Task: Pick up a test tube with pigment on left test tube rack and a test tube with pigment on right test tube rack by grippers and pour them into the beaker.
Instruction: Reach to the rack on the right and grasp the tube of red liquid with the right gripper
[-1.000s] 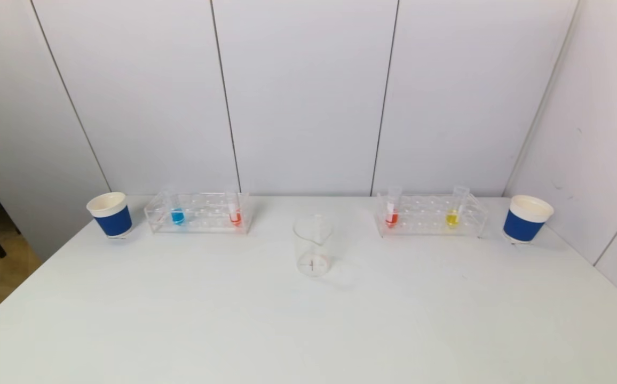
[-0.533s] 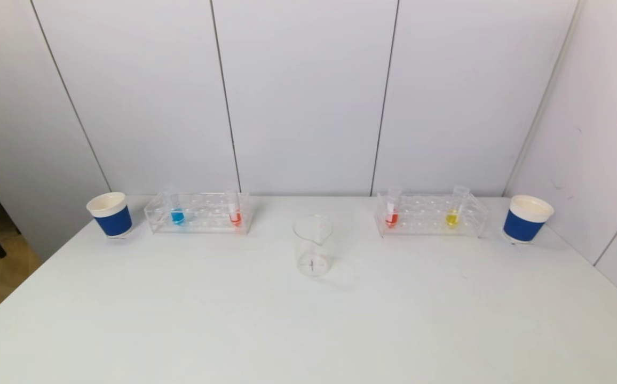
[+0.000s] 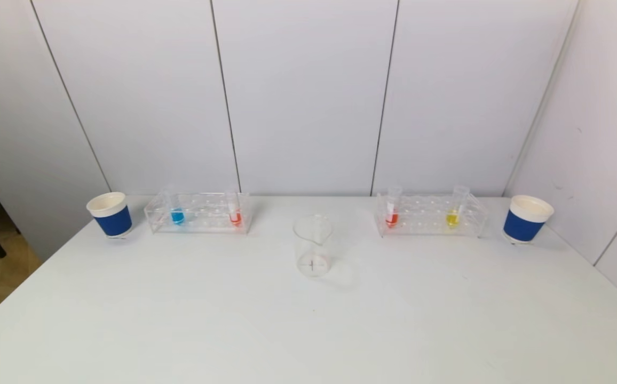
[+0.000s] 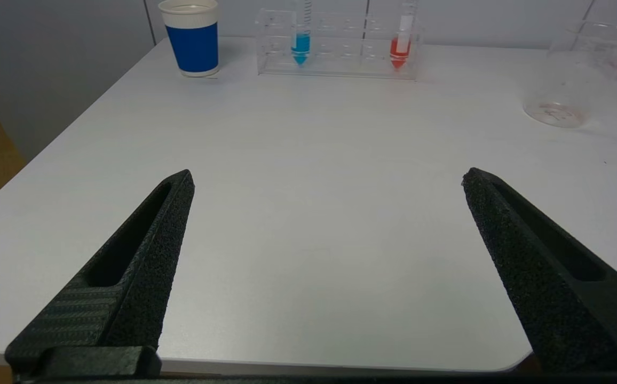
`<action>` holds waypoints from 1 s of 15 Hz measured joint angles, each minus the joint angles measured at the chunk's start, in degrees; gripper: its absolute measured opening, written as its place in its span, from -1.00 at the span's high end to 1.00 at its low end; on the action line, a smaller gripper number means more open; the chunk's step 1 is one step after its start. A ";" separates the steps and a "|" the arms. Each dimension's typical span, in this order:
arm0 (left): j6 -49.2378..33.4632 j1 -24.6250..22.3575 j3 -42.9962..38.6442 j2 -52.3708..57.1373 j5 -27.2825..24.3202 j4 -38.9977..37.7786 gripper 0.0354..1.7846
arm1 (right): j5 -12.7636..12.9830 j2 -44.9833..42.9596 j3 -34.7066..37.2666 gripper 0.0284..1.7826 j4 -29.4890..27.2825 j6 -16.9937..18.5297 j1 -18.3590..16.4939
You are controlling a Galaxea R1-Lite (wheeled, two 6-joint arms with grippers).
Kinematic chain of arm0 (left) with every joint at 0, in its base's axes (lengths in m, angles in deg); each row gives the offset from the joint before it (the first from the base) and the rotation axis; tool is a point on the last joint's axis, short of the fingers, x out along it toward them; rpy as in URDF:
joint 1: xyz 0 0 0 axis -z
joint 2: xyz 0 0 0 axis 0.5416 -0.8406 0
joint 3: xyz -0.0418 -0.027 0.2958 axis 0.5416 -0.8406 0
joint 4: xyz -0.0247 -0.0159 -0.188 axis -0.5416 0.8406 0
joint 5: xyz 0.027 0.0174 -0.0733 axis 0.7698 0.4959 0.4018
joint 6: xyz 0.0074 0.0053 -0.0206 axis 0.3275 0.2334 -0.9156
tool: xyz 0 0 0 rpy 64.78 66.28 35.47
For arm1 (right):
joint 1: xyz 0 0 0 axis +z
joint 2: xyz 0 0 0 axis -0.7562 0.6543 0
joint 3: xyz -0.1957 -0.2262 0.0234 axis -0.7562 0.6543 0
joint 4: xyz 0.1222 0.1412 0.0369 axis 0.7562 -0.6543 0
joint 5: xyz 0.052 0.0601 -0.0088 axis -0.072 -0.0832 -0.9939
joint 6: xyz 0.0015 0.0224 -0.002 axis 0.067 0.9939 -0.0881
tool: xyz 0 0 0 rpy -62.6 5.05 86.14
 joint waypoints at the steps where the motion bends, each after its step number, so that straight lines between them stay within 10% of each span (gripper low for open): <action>1: 0.00 0.00 0.00 0.00 0.01 0.00 -0.98 | -0.17 1.94 -1.12 -0.99 0.80 -0.41 0.00; 15: 0.02 0.04 0.00 0.00 0.01 0.01 -0.98 | -4.08 31.01 -8.51 -0.99 21.26 -0.16 0.09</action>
